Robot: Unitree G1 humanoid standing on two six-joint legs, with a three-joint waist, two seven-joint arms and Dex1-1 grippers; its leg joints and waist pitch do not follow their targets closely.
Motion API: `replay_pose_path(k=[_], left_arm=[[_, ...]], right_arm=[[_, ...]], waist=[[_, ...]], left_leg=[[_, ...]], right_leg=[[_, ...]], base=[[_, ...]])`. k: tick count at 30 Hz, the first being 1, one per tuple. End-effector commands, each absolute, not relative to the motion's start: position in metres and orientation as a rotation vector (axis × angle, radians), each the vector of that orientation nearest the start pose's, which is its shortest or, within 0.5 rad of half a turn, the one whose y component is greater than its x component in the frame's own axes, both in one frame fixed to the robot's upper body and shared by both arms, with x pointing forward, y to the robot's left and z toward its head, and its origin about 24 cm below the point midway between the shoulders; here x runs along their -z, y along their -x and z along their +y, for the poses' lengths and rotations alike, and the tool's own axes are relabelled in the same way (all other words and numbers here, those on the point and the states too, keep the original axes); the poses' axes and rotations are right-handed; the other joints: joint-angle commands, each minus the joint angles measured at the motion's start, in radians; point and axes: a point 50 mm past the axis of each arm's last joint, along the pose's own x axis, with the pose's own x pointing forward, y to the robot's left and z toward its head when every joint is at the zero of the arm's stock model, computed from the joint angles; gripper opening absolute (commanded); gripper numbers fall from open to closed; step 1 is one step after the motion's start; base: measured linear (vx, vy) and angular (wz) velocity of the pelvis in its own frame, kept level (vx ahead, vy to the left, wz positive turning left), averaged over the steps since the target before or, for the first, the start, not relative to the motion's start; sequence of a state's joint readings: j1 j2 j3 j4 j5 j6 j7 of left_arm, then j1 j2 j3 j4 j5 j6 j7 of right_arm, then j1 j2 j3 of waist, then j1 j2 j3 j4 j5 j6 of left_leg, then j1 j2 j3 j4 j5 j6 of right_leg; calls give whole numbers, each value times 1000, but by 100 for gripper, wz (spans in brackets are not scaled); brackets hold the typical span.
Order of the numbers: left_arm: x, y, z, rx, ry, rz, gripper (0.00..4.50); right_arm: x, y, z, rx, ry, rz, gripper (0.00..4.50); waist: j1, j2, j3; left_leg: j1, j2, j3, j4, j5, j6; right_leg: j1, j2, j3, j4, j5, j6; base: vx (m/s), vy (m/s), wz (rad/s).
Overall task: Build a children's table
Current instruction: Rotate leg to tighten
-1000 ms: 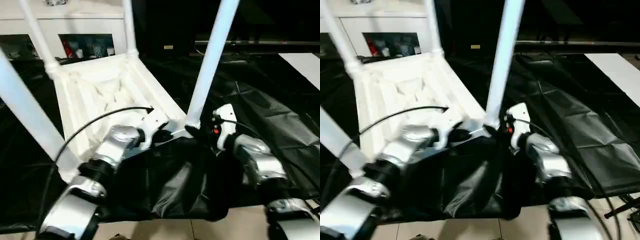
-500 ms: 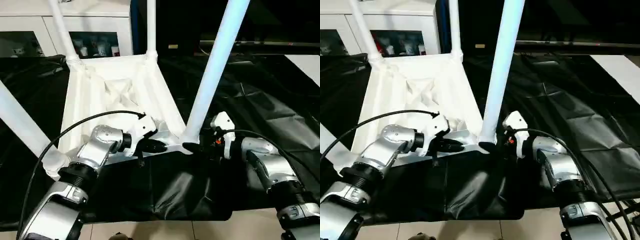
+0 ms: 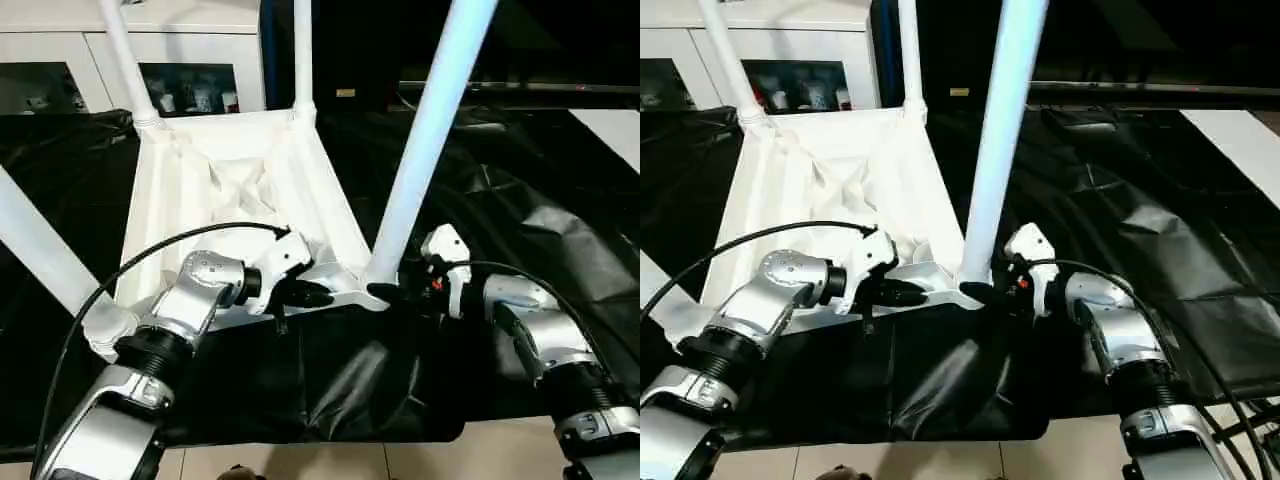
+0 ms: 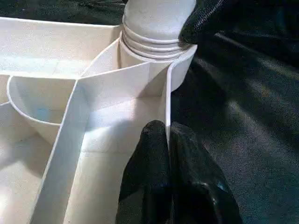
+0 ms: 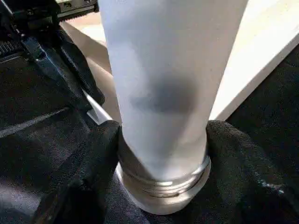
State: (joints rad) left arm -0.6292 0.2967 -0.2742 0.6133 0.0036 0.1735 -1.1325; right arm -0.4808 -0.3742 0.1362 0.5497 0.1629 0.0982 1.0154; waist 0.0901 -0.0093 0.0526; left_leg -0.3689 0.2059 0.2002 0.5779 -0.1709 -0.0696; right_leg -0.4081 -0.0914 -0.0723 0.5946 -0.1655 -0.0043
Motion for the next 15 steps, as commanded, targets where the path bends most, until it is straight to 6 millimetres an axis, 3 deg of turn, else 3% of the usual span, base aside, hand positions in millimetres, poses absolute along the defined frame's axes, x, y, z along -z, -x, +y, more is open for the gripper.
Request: replay_pose_path(k=[1,3,6,10,12,13,14,15], left_arm=[[-58,-321,101,1326,-310,399,0],[-56,-322,100,1312,-309,401,0],[-52,-328,89,1207,-299,391,0],[-48,-335,69,1080,-283,387,0],[-47,-337,63,1042,-274,390,0],[-46,-339,57,1000,-259,394,0],[-46,-339,55,990,-256,395,0],[-45,-341,41,918,-240,396,0]], right_arm=[[-38,-306,-153,-1110,161,340,261],[-35,-306,-153,-1086,155,347,260],[-21,-312,-152,-904,94,358,259],[-7,-316,-144,-688,12,385,258],[-5,-318,-142,-625,5,390,258],[-1,-320,-140,-544,-4,401,258],[0,-321,-140,-523,-6,404,258],[5,-325,-135,-385,-28,431,258]], waist=[[-2,-15,-69],[-2,-14,-68],[-5,-15,-66],[-13,-14,-58],[-13,-17,-59],[-14,-13,-59],[-18,-15,-55],[-21,-11,-56]], left_leg=[[11,26,-10,-57,-184,65],[12,26,-10,-58,-189,63],[13,26,-11,-60,-212,50],[23,22,-15,-66,-291,16],[21,21,-19,-66,-304,13],[23,22,-18,-67,-301,9],[26,19,-19,-67,-329,6],[25,16,-21,-67,-336,6]], right_leg=[[51,-52,41,-63,-228,-217],[50,-52,41,-64,-235,-216],[48,-53,41,-69,-273,-209],[38,-54,39,-93,-446,-151],[40,-56,37,-97,-488,-129],[37,-55,38,-97,-484,-128],[32,-53,35,-103,-521,-116],[35,-54,33,-107,-550,-104]], base=[[0,0,0],[0,0,0],[0,0,0],[0,0,0],[0,0,0],[0,0,0],[0,0,0],[0,0,0]])
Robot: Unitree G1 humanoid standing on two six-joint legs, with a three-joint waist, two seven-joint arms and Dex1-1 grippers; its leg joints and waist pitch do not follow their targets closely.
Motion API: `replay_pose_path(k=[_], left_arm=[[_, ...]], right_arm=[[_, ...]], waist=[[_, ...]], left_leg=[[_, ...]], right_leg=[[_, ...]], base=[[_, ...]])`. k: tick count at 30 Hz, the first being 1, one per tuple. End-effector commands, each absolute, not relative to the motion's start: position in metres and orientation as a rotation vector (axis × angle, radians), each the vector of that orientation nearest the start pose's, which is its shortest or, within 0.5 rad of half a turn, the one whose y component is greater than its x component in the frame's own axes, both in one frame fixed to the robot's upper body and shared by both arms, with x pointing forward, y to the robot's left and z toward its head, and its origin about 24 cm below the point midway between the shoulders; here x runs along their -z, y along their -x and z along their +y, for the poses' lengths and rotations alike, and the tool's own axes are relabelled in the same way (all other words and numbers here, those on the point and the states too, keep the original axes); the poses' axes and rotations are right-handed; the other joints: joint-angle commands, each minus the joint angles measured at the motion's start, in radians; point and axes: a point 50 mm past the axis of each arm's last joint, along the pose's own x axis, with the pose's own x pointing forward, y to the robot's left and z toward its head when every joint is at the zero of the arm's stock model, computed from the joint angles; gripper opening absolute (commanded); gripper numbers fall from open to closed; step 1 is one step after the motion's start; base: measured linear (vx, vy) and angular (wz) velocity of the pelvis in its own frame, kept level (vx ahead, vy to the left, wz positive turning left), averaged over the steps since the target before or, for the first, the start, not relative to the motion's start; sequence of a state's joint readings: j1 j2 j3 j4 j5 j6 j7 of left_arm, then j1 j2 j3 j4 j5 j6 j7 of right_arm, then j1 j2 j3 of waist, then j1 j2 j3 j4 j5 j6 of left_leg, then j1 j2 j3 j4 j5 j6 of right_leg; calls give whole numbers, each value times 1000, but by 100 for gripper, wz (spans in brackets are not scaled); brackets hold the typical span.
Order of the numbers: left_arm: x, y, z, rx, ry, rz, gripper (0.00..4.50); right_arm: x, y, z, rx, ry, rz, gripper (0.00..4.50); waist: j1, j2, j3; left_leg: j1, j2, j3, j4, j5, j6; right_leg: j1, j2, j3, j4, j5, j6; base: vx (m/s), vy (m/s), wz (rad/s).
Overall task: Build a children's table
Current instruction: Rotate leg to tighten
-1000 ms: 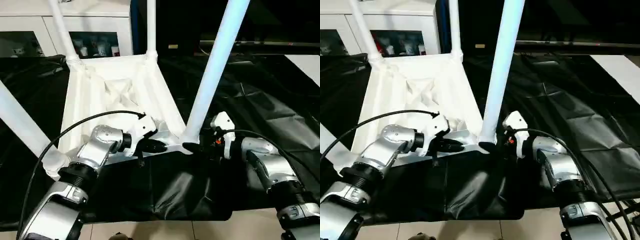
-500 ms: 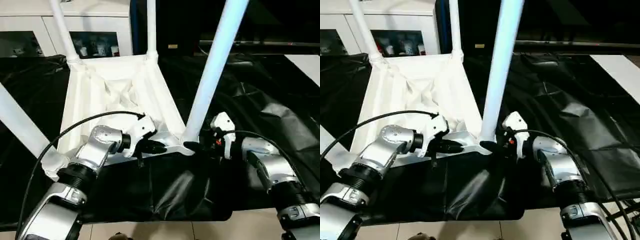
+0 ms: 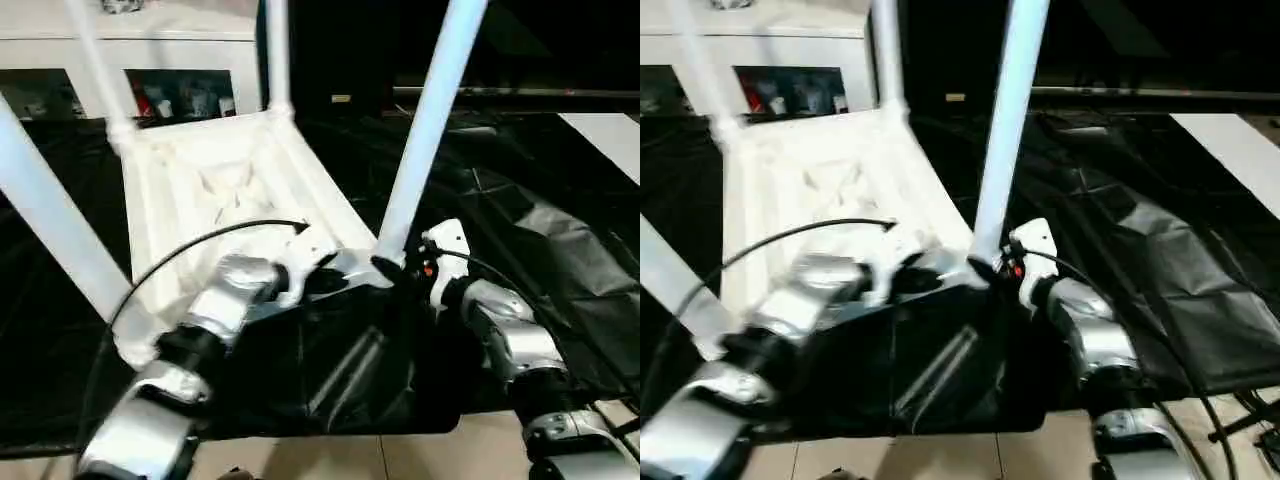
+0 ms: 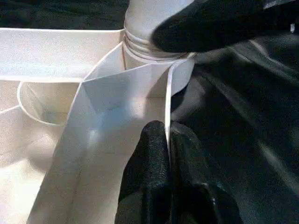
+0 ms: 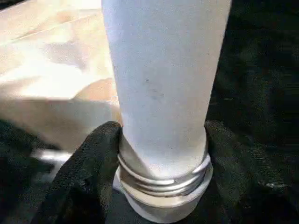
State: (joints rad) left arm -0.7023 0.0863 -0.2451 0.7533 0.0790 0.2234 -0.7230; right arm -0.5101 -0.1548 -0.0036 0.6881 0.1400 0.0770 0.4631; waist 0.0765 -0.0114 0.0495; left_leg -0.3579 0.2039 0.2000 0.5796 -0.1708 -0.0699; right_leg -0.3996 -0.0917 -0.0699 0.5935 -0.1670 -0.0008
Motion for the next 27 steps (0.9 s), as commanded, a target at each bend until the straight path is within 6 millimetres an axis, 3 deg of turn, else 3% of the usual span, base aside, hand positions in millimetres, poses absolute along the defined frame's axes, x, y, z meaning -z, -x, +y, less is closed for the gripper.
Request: replay_pose_path(k=[1,3,7,8,11,15,17,18,20,25,27], left_arm=[[-45,-341,30,882,-244,386,0],[-45,-340,24,881,-255,381,0],[-43,-337,21,929,-290,371,0],[-43,-337,21,929,-290,371,0],[-44,-338,27,941,-300,366,0],[-44,-339,34,965,-307,362,0],[-45,-338,42,997,-311,360,0],[-45,-338,46,1008,-316,362,0],[-45,-337,54,1037,-321,367,0],[-51,-326,73,1249,-326,337,0],[-53,-323,75,1287,-319,339,0]], right_arm=[[6,-328,-129,-311,-23,446,258],[6,-330,-125,-288,-6,439,258],[-3,-334,-116,-349,-19,365,258],[-3,-334,-116,-349,-19,365,292],[-12,-336,-115,-390,-57,302,330],[-19,-339,-118,-436,-22,271,354],[-24,-338,-123,-525,-5,264,372],[-27,-337,-126,-577,-1,259,372],[-31,-333,-134,-666,19,250,372],[-41,-318,-156,-900,111,278,372],[-42,-316,-159,-931,131,287,372]], waist=[[-14,-9,-51],[-19,-12,-53],[-22,-15,-59],[-21,-13,-59],[-20,-13,-59],[-19,-14,-61],[-17,-12,-61],[-15,-21,-61],[-13,-13,-61],[-10,-15,-68],[-10,-12,-69]], left_leg=[[19,17,-20,-67,-353,-3],[21,14,-23,-66,-369,0],[11,16,-22,-72,-347,35],[10,16,-22,-73,-343,38],[8,17,-21,-73,-340,45],[5,17,-19,-73,-318,51],[5,20,-19,-74,-308,58],[2,20,-18,-73,-301,64],[3,24,-18,-74,-287,69],[-7,27,-15,-67,-214,97],[-4,28,-13,-66,-201,102]], right_leg=[[16,-51,29,-111,-569,-100],[19,-52,23,-118,-597,-84],[26,-51,24,-117,-529,-84],[28,-52,24,-115,-519,-88],[28,-53,27,-114,-502,-99],[31,-54,28,-111,-481,-112],[31,-53,29,-108,-456,-124],[36,-52,29,-108,-448,-124],[33,-54,32,-103,-425,-136],[45,-54,35,-80,-275,-195],[42,-52,36,-78,-246,-209]], base=[[0,0,0],[0,0,0],[0,0,0],[0,0,0],[0,0,0],[0,0,0],[0,0,0],[0,0,0],[0,0,0],[0,0,0],[0,0,0]])
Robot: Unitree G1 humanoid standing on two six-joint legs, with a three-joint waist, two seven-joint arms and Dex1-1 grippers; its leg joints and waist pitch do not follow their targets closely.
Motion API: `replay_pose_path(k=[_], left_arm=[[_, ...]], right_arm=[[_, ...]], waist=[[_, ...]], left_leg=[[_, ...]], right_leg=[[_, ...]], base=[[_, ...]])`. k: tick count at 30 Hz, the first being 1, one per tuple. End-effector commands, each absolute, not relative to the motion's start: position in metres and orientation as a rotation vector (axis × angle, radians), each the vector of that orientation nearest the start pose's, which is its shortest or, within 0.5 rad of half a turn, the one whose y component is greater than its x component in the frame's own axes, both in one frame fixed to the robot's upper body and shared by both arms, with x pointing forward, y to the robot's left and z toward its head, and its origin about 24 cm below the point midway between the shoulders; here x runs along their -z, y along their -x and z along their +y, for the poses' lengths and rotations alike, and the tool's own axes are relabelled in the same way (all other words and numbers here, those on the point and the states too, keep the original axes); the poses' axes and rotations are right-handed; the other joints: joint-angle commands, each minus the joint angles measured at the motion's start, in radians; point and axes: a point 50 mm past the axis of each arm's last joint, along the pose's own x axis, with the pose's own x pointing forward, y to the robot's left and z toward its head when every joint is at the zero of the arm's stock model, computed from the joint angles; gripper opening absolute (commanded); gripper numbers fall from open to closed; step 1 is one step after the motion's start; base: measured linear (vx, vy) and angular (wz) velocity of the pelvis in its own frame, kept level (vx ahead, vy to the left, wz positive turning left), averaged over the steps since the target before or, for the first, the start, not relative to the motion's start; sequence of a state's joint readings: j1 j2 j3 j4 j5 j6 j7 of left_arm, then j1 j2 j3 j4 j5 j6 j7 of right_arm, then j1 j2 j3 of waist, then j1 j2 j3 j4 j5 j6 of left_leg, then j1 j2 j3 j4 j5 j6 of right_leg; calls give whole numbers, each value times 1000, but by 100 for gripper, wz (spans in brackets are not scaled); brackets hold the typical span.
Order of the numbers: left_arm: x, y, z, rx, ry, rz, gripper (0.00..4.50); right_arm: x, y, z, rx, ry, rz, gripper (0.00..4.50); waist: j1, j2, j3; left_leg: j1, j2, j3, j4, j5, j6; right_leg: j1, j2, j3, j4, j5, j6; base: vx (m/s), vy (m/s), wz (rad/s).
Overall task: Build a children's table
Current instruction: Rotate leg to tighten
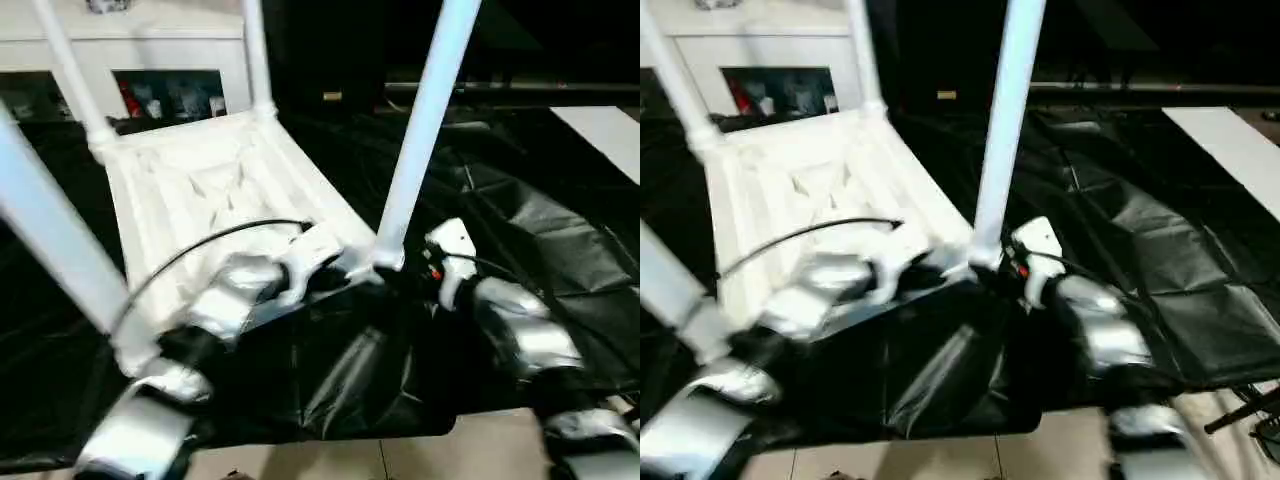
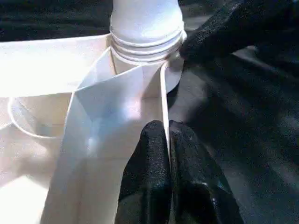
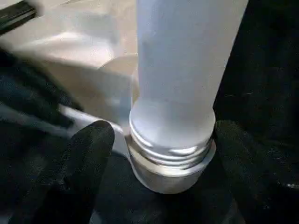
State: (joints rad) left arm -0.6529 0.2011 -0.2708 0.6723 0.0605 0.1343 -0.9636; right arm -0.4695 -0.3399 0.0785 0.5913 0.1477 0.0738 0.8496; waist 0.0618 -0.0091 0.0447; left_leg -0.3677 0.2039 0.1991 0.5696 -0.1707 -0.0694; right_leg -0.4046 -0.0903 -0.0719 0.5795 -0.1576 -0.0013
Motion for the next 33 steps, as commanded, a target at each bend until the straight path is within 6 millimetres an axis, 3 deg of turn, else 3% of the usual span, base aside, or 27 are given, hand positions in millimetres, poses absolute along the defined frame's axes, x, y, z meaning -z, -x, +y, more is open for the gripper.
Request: replay_pose_path(k=[1,5,9,13,14,21,29,33], left_arm=[[-53,-321,77,1312,-316,346,0],[-55,-318,85,1355,-335,368,0],[-54,-317,88,1363,-331,373,0],[-54,-316,91,1364,-329,381,0],[-54,-316,91,1363,-328,382,0],[-54,-316,93,1360,-328,383,0],[-52,-318,92,1324,-317,392,0],[-48,-323,86,1253,-308,402,0]], right_arm=[[-42,-315,-160,-953,143,297,372],[-43,-310,-162,-1023,174,319,372],[-43,-308,-158,-1066,182,328,372],[-42,-308,-155,-1083,178,328,357],[-42,-308,-155,-1085,177,327,329],[-42,-308,-155,-1088,172,324,281],[-33,-306,-153,-1044,125,345,272],[-21,-309,-154,-923,135,392,272]], waist=[[4,-14,-65],[14,-9,-63],[25,-13,-63],[25,-14,-62],[25,-15,-63],[26,-14,-64],[26,-14,-65],[20,-13,-60]], left_leg=[[5,29,-11,-55,-193,100],[13,34,-8,-56,-196,91],[14,34,-8,-57,-203,71],[13,32,-9,-57,-203,66],[13,33,-9,-57,-201,66],[13,31,-8,-55,-187,71],[12,31,-8,-53,-177,75],[16,28,-9,-57,-221,49]], right_leg=[[48,-53,38,-59,-234,-223],[43,-51,39,-56,-214,-240],[45,-54,41,-54,-223,-232],[46,-55,41,-55,-234,-224],[47,-55,41,-54,-232,-223],[47,-53,41,-52,-212,-227],[49,-53,41,-50,-200,-231],[45,-54,40,-61,-280,-212]], base=[[0,0,0],[0,0,0],[0,0,0],[0,0,0],[0,0,0],[0,0,0],[0,0,0],[0,0,0]])
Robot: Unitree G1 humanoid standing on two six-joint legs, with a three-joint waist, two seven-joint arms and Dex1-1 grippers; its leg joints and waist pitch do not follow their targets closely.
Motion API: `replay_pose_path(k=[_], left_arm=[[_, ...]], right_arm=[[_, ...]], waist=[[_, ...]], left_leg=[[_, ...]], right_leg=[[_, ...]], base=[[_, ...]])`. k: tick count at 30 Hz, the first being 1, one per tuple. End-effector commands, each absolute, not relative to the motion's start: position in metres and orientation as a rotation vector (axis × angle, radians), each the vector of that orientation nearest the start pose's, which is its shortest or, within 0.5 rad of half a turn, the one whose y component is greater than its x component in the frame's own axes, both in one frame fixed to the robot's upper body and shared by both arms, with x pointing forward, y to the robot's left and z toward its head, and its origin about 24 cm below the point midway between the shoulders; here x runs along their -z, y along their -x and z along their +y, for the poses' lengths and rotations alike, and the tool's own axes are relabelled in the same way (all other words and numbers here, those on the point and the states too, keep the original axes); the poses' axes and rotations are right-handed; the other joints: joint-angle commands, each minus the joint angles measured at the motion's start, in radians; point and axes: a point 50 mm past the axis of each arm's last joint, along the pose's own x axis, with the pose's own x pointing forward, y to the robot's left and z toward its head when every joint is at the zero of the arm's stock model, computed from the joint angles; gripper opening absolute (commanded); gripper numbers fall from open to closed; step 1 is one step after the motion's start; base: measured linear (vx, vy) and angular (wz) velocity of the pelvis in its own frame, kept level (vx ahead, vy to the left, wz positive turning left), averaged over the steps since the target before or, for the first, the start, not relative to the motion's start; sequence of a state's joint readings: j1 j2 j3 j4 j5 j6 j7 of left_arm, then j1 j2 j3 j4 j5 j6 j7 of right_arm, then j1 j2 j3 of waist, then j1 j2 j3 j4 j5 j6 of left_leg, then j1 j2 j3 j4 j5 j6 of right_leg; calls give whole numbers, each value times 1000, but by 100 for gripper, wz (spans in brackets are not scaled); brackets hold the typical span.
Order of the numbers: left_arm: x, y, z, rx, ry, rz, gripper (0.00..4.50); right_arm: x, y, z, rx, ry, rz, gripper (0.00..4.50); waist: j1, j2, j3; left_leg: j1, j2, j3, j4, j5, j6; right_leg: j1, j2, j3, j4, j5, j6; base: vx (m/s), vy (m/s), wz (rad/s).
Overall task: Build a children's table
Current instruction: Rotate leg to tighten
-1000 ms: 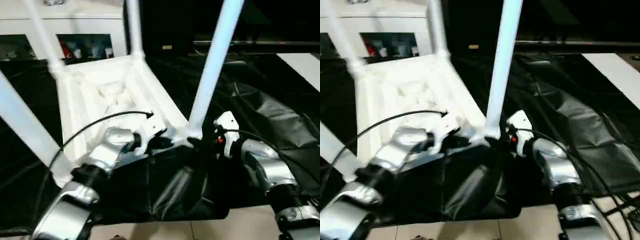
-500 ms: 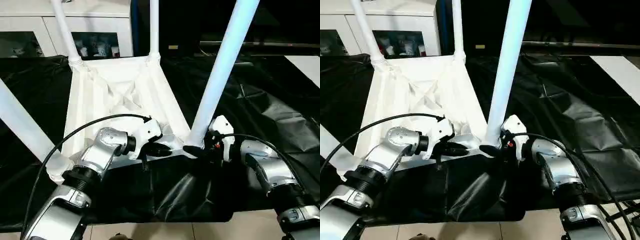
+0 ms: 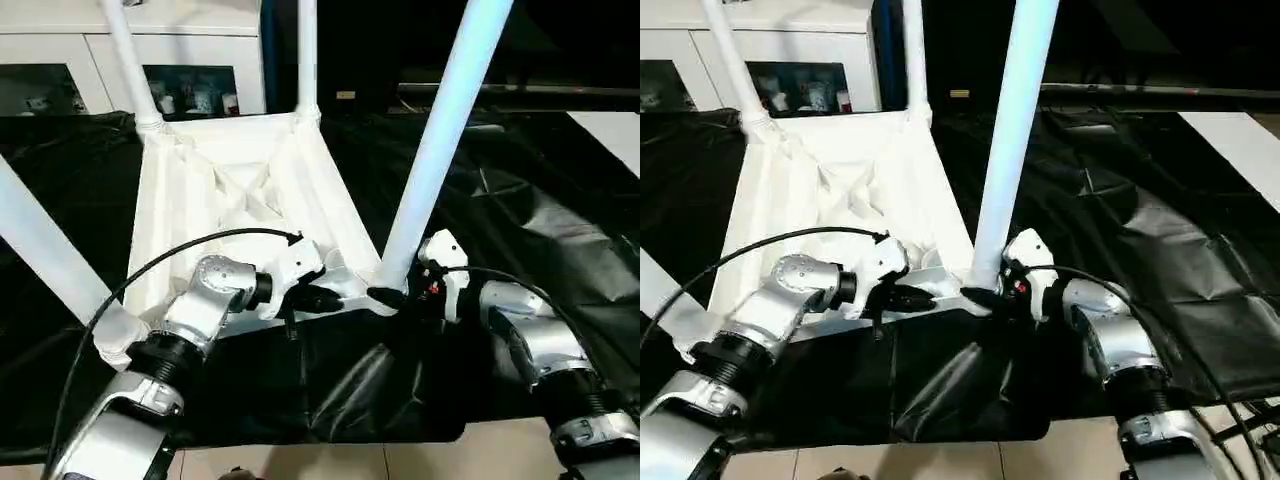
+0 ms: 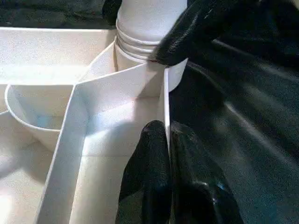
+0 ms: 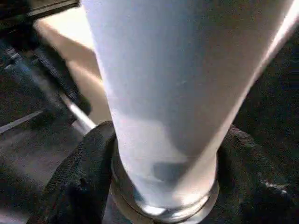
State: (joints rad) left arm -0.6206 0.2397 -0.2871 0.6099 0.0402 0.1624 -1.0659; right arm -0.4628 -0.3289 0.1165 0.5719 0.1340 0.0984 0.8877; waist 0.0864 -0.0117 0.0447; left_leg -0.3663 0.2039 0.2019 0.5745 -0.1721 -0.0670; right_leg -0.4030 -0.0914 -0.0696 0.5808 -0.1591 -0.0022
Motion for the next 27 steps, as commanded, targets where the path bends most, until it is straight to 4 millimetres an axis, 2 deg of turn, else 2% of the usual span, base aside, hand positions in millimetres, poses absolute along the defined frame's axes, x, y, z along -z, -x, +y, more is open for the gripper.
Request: replay_pose_path(k=[1,2,3,4,5,7,8,9,11,15,16,17,19,22,24,26,27], left_arm=[[-43,-325,78,1191,-295,426,0],[-41,-328,75,1150,-287,432,0],[-37,-332,67,1064,-274,448,0],[-35,-334,61,1010,-264,455,0],[-34,-336,53,960,-258,461,0],[-34,-337,43,930,-261,457,0],[-35,-337,38,918,-263,453,0],[-35,-337,33,921,-272,445,0],[-35,-335,28,944,-292,431,0],[-35,-334,28,975,-322,410,0],[-35,-334,28,978,-325,406,0],[-36,-335,28,981,-326,403,0],[-36,-336,34,992,-329,395,0],[-38,-335,42,1033,-336,378,0],[-38,-335,49,1065,-349,381,0],[-40,-333,57,1111,-359,383,0],[-41,-333,60,1133,-360,385,0]], right_arm=[[-12,-314,-152,-776,120,416,272],[-10,-317,-152,-709,98,421,272],[-4,-321,-149,-567,53,436,272],[-1,-324,-146,-472,4,443,272],[2,-326,-142,-384,-46,451,272],[4,-328,-135,-315,-67,452,272],[4,-330,-131,-288,-64,449,272],[3,-331,-127,-294,-48,443,272],[1,-332,-120,-331,-30,428,272],[-6,-335,-116,-362,-78,378,272],[-8,-336,-116,-360,-89,362,327],[-9,-337,-116,-359,-91,354,341],[-18,-340,-118,-382,-91,302,347],[-30,-343,-125,-450,-78,253,373],[-37,-342,-129,-554,-78,246,383],[-43,-337,-135,-674,-44,250,383],[-43,-334,-139,-735,-14,264,383]], waist=[[-4,-11,-60],[-8,-10,-57],[-14,-10,-55],[-16,-6,-54],[-22,-10,-52],[-22,-8,-53],[-24,-9,-54],[-24,-5,-54],[-26,-7,-55],[-28,-7,-56],[-28,-7,-56],[-27,-8,-55],[-28,-11,-55],[-28,-13,-58],[-25,-13,-61],[-24,-15,-60],[-22,-12,-59]], left_leg=[[15,29,-13,-62,-228,42],[18,27,-13,-64,-246,30],[17,25,-14,-67,-267,17],[26,26,-18,-69,-303,-6],[25,23,-18,-69,-321,-8],[36,20,-20,-66,-356,-8],[30,19,-21,-66,-356,-1],[30,19,-23,-68,-357,1],[28,19,-25,-71,-373,4],[23,20,-25,-72,-374,17],[22,20,-24,-72,-372,19],[22,20,-24,-72,-372,21],[22,20,-25,-72,-377,24],[14,20,-27,-74,-352,31],[10,22,-23,-71,-312,47],[5,22,-20,-70,-294,60],[5,24,-21,-71,-283,62]], right_leg=[[43,-54,39,-64,-294,-206],[38,-53,38,-70,-333,-195],[37,-52,38,-75,-380,-177],[34,-55,36,-81,-434,-163],[32,-51,34,-85,-460,-154],[25,-54,31,-99,-525,-128],[27,-55,31,-101,-538,-118],[27,-53,28,-104,-538,-106],[27,-51,26,-106,-532,-96],[28,-51,29,-103,-499,-102],[29,-52,29,-102,-496,-104],[28,-53,29,-103,-500,-107],[28,-54,28,-104,-514,-105],[35,-56,28,-101,-506,-102],[36,-55,32,-94,-444,-119],[39,-52,33,-90,-419,-129],[41,-52,33,-87,-408,-138]], base=[[0,0,0],[0,0,0],[0,0,0],[0,0,0],[0,0,0],[0,0,0],[0,0,0],[0,0,0],[0,0,0],[0,0,0],[0,0,0],[0,0,0],[0,0,0],[0,0,0],[0,0,0],[0,0,0],[0,0,0]])
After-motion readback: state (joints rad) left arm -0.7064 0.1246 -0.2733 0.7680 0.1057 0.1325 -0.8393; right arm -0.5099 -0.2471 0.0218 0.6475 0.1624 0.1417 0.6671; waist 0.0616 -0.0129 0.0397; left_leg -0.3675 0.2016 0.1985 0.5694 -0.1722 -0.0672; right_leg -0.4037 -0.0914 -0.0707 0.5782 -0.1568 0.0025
